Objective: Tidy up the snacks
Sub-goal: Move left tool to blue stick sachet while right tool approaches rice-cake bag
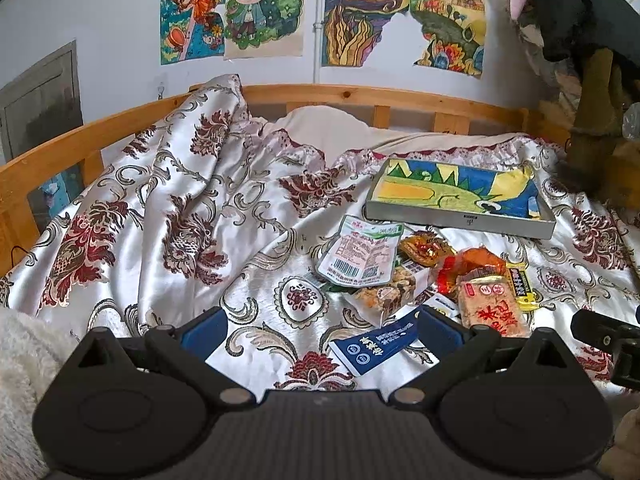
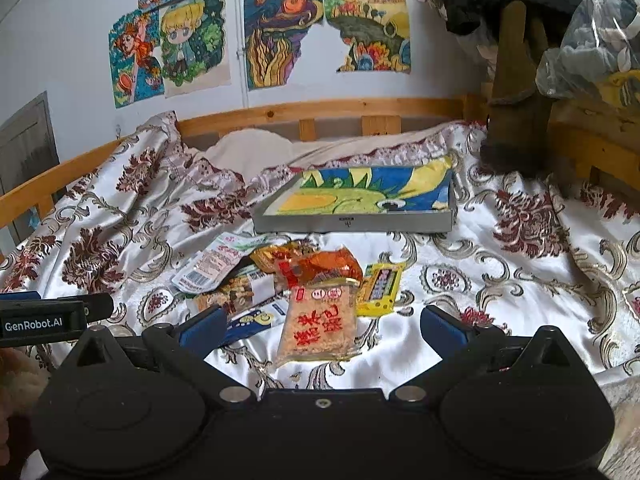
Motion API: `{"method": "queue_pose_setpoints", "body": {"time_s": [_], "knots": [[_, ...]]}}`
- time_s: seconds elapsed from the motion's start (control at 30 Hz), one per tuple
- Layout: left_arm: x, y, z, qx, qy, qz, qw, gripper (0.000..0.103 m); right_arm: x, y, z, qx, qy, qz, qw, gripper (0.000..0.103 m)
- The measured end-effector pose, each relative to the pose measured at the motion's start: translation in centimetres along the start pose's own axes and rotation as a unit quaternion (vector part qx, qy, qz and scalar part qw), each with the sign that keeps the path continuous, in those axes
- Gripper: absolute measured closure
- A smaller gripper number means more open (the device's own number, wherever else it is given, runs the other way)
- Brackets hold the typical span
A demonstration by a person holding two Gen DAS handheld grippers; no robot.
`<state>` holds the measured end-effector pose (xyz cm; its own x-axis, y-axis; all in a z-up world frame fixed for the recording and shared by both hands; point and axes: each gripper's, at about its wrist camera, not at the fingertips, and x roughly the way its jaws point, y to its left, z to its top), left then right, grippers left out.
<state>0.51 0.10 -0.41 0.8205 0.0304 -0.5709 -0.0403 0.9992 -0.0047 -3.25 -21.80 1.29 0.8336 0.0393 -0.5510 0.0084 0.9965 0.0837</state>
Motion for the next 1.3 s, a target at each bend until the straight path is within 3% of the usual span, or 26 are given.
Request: {"method": "queue_pose_setpoints", "body": {"time_s": [0.27,0.43,0.57,0.7,0.8,0.97,1.13,1.3], "knots": [[2.0,0.2,1.6,0.000,0.059,-0.016,0.9981,0.000,3.2,0.0,1.8,-0.013,0.094,-0.002,0.995,0.001],[4.6,0.0,2.8,0.008,0.120,-0.023,0.9924,0.000,6.4,-0.9,3.4,0.012,0.157,0.036,0.987,0.001],[7.1,-0.5,4.0,0.033,0.160,-0.038,0.9859,0.000,8.2,-1.2,4.8,0.000,0.142,0.041,0.989,0.001],[9.3,-1.6,5.3,0.089,0.166,-0.037,0.9813,0.000,10.8,-1.5,5.7,-0.014,0.145,0.023,0.989,0.001],[10.8,-2.4,5.8,0.126,0.169,-0.057,0.9759,0.000,12.9,-1.7,5.7,-0.017,0.157,0.017,0.987,0.001],[13.7,-4.8,5.0,0.197,0.192,-0.100,0.9562,0.000,15.9,-1.9,4.6,-0.009,0.194,0.028,0.981,0.001],[15.5,-5.7,3.3,0.218,0.239,-0.126,0.9380,0.000,17.2,-2.0,3.8,-0.002,0.204,0.036,0.978,0.001],[16.8,-5.6,2.7,0.213,0.249,-0.134,0.9354,0.001,18.2,-1.9,3.6,0.002,0.212,0.045,0.976,0.002]]}}
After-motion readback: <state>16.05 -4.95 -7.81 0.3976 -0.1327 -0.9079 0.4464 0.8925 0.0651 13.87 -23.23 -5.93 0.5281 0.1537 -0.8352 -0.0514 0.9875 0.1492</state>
